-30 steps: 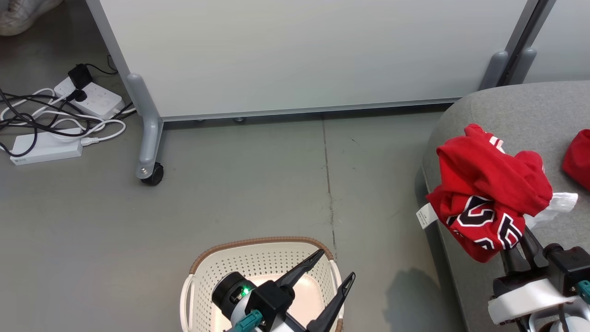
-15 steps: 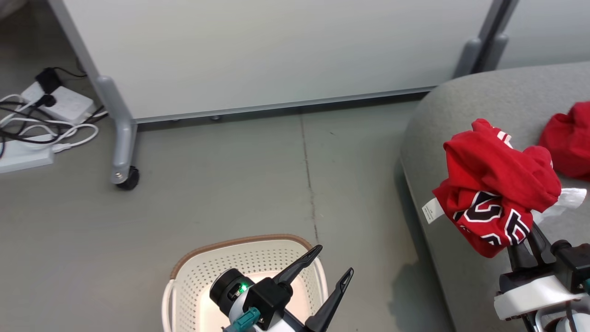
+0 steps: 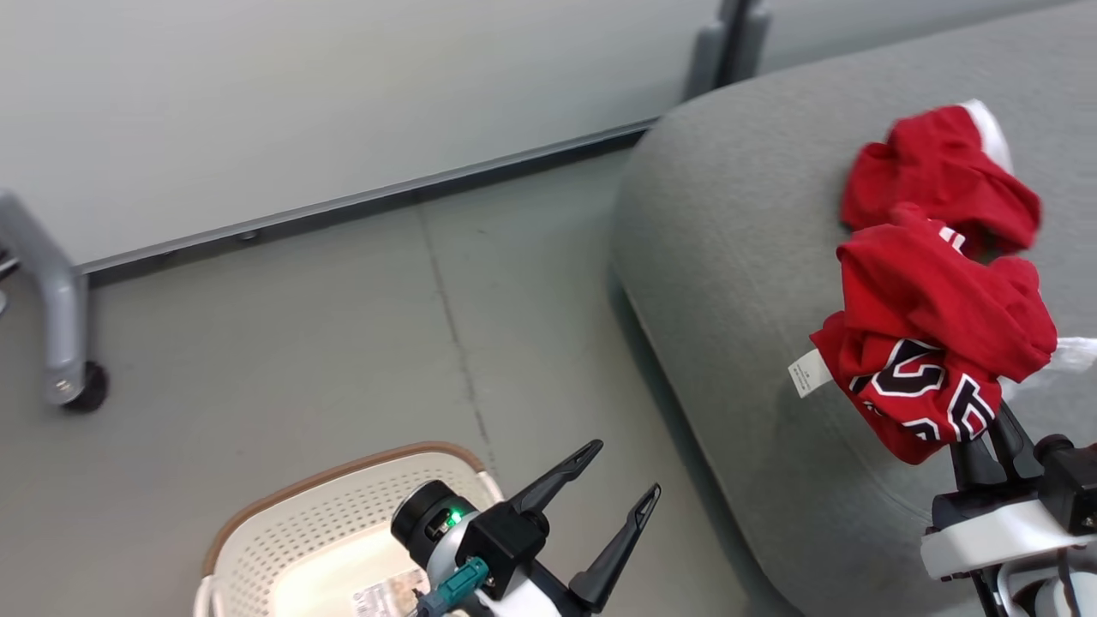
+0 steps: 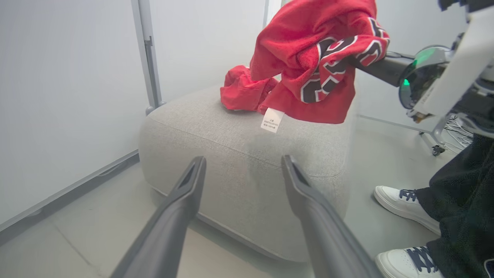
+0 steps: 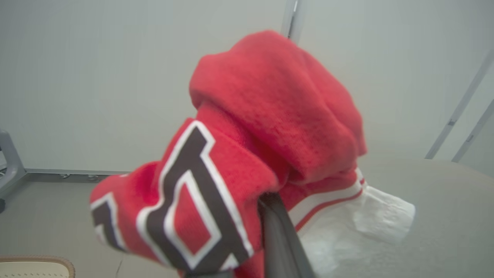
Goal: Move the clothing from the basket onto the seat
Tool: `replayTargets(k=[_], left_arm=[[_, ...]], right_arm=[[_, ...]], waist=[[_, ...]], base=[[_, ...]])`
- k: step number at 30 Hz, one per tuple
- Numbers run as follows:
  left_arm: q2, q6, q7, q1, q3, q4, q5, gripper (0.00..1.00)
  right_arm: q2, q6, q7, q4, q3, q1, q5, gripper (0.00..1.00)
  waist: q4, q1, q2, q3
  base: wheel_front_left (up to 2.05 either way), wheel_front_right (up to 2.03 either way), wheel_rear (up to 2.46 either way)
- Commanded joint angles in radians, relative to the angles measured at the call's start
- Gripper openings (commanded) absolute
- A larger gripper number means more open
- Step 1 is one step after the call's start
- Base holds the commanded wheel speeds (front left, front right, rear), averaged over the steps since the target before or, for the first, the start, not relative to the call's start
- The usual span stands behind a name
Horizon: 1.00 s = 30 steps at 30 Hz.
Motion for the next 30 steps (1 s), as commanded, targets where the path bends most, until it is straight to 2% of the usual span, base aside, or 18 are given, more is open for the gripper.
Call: replayTargets(k=[1,8,14,22,30], left_arm=[[0.004,-0.001,0.000,-0.020,0.007,0.001,0.005,1.00],[0.004,-0.001,0.000,-0.034,-0.004,0.006,0.010,1.00],[0.005,-0.001,0.000,-0.038,-0.013,0.012,0.006,1.00],[0.009,-0.001,0.000,-0.044,-0.015,0.017,0.006,1.00],[0.017,-0.001,0.000,-0.064,-0.016,0.018,0.010,1.00]], right_arm=[[-0.002,0.000,-0.004,-0.003,-0.005,-0.006,-0.002,0.00],[0.015,0.000,-0.004,0.011,-0.006,-0.004,-0.010,0.00],[0.026,0.000,-0.004,0.024,-0.014,-0.005,-0.003,0.00],[0.023,0.000,-0.004,0.021,-0.031,-0.012,0.001,0.00],[0.000,0.000,-0.004,-0.020,-0.079,-0.048,-0.007,0.00]], waist=[[-0.056,0.0000,-0.0001,0.014],[-0.152,0.0000,-0.0001,0.030],[-0.196,0.0000,-0.0001,0.035],[-0.208,0.0000,-0.0001,0.040],[-0.180,0.0000,-0.0001,0.078]], base=[[0.00,0.00,0.00],[0.00,0.00,0.00],[0.00,0.00,0.00],[0.00,0.00,0.00],[0.00,0.00,0.00]])
